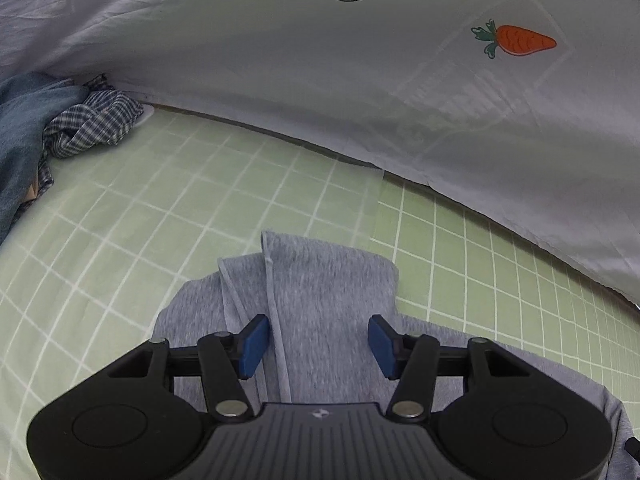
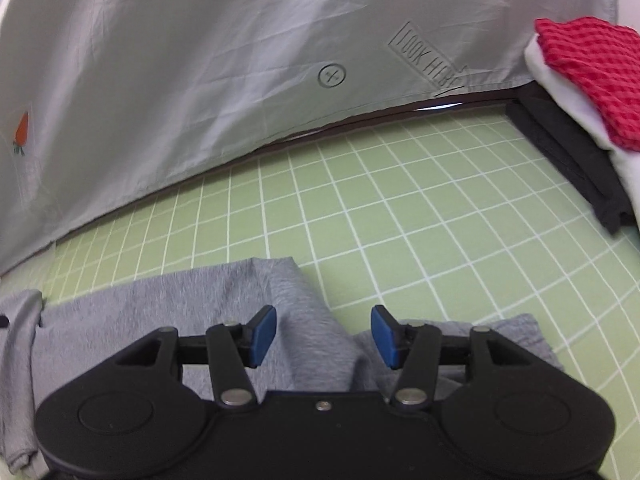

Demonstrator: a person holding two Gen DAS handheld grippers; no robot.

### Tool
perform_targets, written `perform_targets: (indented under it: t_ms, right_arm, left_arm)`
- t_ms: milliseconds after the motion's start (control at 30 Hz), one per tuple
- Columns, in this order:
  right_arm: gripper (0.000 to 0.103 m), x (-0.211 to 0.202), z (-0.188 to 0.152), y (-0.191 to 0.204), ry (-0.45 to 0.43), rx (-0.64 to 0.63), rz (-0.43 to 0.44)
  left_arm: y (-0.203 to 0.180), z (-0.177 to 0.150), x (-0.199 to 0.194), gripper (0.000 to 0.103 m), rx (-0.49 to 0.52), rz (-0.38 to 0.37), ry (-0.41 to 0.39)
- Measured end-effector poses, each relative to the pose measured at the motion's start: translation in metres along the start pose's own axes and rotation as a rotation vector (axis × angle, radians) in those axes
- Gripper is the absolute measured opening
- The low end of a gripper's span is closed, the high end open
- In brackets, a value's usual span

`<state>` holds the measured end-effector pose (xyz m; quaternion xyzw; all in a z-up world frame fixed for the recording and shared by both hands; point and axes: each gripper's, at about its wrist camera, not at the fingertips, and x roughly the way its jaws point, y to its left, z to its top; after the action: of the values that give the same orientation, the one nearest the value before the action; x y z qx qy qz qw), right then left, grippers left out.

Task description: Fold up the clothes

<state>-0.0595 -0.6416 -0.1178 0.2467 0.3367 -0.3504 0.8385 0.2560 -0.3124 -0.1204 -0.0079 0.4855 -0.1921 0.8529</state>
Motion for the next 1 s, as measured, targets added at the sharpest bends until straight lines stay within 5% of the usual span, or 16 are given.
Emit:
perform_targets:
  t_ms: [167, 300, 700, 1000]
  right_arm:
    - [0.044, 0.010, -0.001, 0.004, 0.021, -0.022, -0.006]
    - [0.011, 0.006, -0.003, 0.005, 0.010, -0.074, -0.007]
    - [0.002, -0.048, -0.005, -0.008, -0.151, -0.086, -0.062]
    - [0.002, -0.139, -0.006, -0.024, -0.406, -0.094, -0.147]
  left_arm:
    - [0.005, 0.001, 0.007, 0.029, -0.024, -0.005, -0.011]
    - [0.011, -0.001, 0.007, 0.013, -0.037, -0.003, -0.024]
    - [0.017, -0.007, -0.041, 0.002, -0.020, -0.033, -0.115]
    - [0.054, -0.014, -0.151, 0.001, -0.093, -0.008, -0.355]
